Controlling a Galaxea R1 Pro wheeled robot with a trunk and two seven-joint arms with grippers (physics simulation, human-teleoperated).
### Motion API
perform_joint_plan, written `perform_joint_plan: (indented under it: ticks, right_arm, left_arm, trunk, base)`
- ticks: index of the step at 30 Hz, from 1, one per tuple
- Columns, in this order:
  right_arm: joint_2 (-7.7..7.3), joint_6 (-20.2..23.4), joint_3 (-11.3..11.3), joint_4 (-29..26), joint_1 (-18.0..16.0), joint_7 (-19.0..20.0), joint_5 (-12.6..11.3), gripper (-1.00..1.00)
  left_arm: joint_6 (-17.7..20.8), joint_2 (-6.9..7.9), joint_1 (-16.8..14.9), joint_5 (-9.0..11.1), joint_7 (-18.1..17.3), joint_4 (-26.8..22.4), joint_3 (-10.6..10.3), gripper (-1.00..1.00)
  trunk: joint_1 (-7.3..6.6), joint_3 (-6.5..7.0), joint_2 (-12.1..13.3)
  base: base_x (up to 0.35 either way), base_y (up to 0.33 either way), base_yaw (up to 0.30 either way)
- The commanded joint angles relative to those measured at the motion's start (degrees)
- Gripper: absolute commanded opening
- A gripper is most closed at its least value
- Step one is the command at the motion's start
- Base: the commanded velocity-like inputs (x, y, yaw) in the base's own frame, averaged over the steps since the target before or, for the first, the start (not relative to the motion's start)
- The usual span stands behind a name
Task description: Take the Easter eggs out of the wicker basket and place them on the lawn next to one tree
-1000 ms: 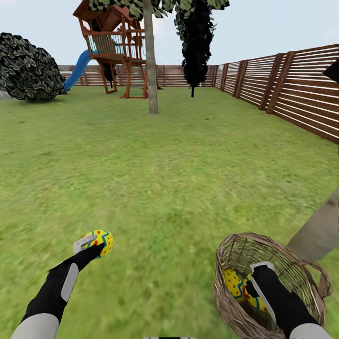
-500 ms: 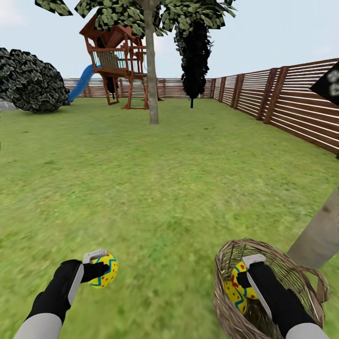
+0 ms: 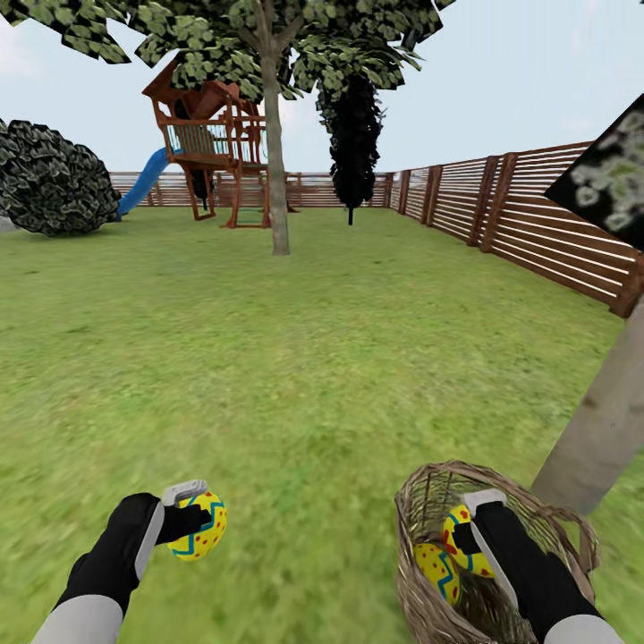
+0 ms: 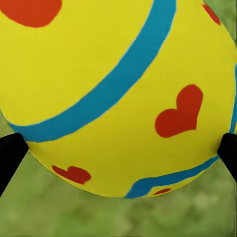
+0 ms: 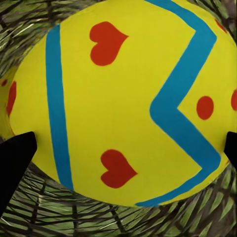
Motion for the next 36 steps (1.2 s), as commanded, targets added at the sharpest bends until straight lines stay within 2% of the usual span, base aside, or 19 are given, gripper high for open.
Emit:
perform_joint_plan:
  ticks: [1,6,7,9,11,15,22,30,33,36]
  right_arm:
    - [-0.01,0.18,0.25,0.70,-0.04,-0.16,0.03,-1.00]
    - [-0.07,-0.37,0.25,2.07,-0.04,-0.02,-0.06,-1.00]
    - [-0.40,-0.69,0.34,2.40,-0.12,0.31,-0.39,-1.00]
    - [-1.04,-1.33,0.49,3.04,-0.11,0.95,-0.62,-1.00]
    - [-1.69,-0.66,0.39,3.69,-0.11,0.84,-0.60,-1.00]
    - [-2.95,0.65,0.31,4.98,-0.12,0.99,-0.59,-1.00]
    - [-2.56,1.87,0.42,5.65,-0.12,0.90,-0.51,-1.00]
    - [-2.32,1.87,0.50,5.73,-0.12,0.98,-0.45,-1.00]
    - [-2.21,1.76,0.57,7.25,-0.12,0.99,-0.50,-1.00]
    - [-1.99,1.70,0.60,7.91,-0.12,1.01,-0.52,-1.00]
  left_arm:
    - [0.27,-0.02,-0.01,-0.28,-0.43,-0.07,0.15,-1.00]
    - [0.15,-0.02,-0.01,-0.16,-0.45,-0.04,0.22,-1.00]
    - [-0.18,-0.35,-0.01,0.17,-0.12,0.29,0.56,-1.00]
    - [-0.82,0.31,0.06,0.54,-0.46,0.93,0.45,-1.00]
    - [-0.16,0.97,0.39,-0.24,-0.55,1.57,0.42,-1.00]
    - [1.12,0.95,0.59,-0.51,-0.42,2.85,0.32,-1.00]
    - [3.00,0.95,0.60,-0.49,-0.44,5.79,0.50,-1.00]
    - [3.16,0.84,0.60,-0.41,-0.46,5.87,0.41,-1.00]
    - [3.19,-0.03,0.60,-0.41,-0.40,6.02,0.41,-1.00]
    - [3.17,-0.30,0.60,-0.41,-0.33,6.08,0.41,-1.00]
  trunk:
    - [-0.03,0.18,-0.01]
    - [-0.06,0.40,0.01]
    - [-0.06,0.40,0.01]
    - [-0.06,0.40,0.01]
    - [-0.06,0.40,0.01]
    - [-0.06,0.40,0.01]
    - [0.04,-0.48,-0.05]
    - [-0.16,1.29,0.06]
    - [-0.24,1.95,0.10]
    - [-0.32,2.62,0.14]
  base:
    - [0.000,0.000,-0.287]
    - [0.000,0.000,-0.129]
    - [0.000,0.000,0.000]
    - [0.000,0.000,0.000]
    - [0.000,0.000,0.000]
    - [0.000,0.000,0.000]
    - [0.000,0.000,0.000]
    - [0.000,0.000,0.000]
    - [0.000,0.000,0.000]
    - [-0.038,0.000,0.000]
